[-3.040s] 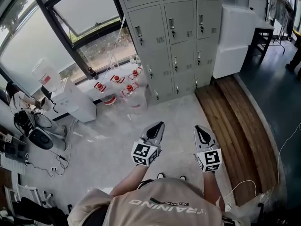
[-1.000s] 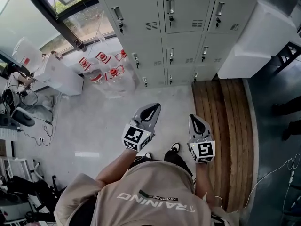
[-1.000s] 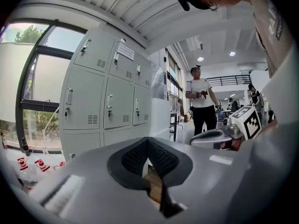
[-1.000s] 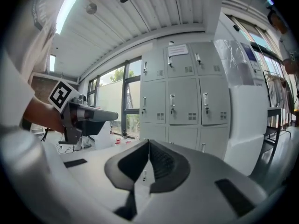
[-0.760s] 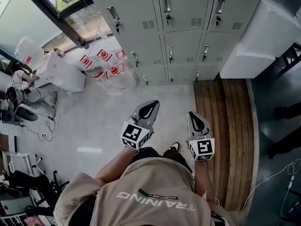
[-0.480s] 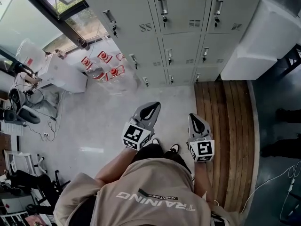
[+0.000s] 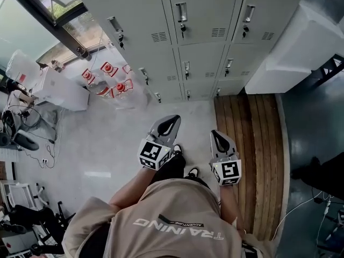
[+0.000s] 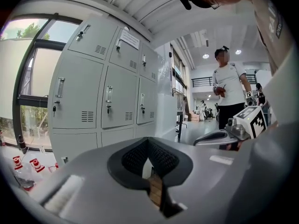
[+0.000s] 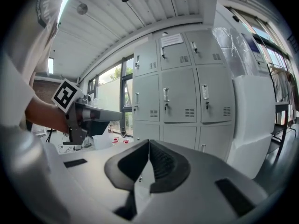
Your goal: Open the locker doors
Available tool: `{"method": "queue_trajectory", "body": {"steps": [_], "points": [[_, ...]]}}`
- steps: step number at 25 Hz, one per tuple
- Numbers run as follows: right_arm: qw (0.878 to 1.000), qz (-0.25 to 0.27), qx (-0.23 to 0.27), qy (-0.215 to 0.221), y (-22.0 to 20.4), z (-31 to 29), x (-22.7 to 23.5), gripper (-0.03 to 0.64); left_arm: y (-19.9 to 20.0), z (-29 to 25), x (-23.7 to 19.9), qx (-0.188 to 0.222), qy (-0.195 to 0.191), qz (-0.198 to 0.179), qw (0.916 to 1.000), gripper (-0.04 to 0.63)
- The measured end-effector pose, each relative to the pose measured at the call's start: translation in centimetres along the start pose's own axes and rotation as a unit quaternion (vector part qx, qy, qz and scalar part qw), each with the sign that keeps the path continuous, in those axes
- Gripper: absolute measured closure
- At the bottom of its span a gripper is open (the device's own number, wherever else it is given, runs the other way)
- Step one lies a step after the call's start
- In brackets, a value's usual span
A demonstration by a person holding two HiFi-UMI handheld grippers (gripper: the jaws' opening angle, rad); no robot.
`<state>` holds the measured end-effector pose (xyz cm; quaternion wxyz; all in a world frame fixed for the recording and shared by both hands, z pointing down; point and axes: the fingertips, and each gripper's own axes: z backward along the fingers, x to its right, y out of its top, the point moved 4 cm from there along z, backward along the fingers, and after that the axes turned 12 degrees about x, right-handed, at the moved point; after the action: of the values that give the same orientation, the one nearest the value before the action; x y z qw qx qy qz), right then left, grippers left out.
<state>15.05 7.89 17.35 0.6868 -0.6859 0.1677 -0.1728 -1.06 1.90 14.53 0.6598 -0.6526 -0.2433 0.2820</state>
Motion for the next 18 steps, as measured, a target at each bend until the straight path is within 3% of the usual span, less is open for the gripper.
{"method": "queue_trajectory", "body": {"steps": [7,14,18], "points": [[0.999,0.041,0.028,-0.001,3.6,-7.5,1.3,0.604,2.3,-3.7,-6.0,0.033,-0.021,-0.018,0.9991,0.589],[0.999,0.027,0.029,-0.019,4.4,-13.4,0.5,0.604,2.4,-5.1,-12.9,0.042,-0.022,-0.002,0.9989,0.589],[0.998,0.063,0.021,0.011,4.8,-16.1,-0.3,0.604,2.2,-5.4,-15.0,0.044,-0.017,0.020,0.9987,0.589]]}}
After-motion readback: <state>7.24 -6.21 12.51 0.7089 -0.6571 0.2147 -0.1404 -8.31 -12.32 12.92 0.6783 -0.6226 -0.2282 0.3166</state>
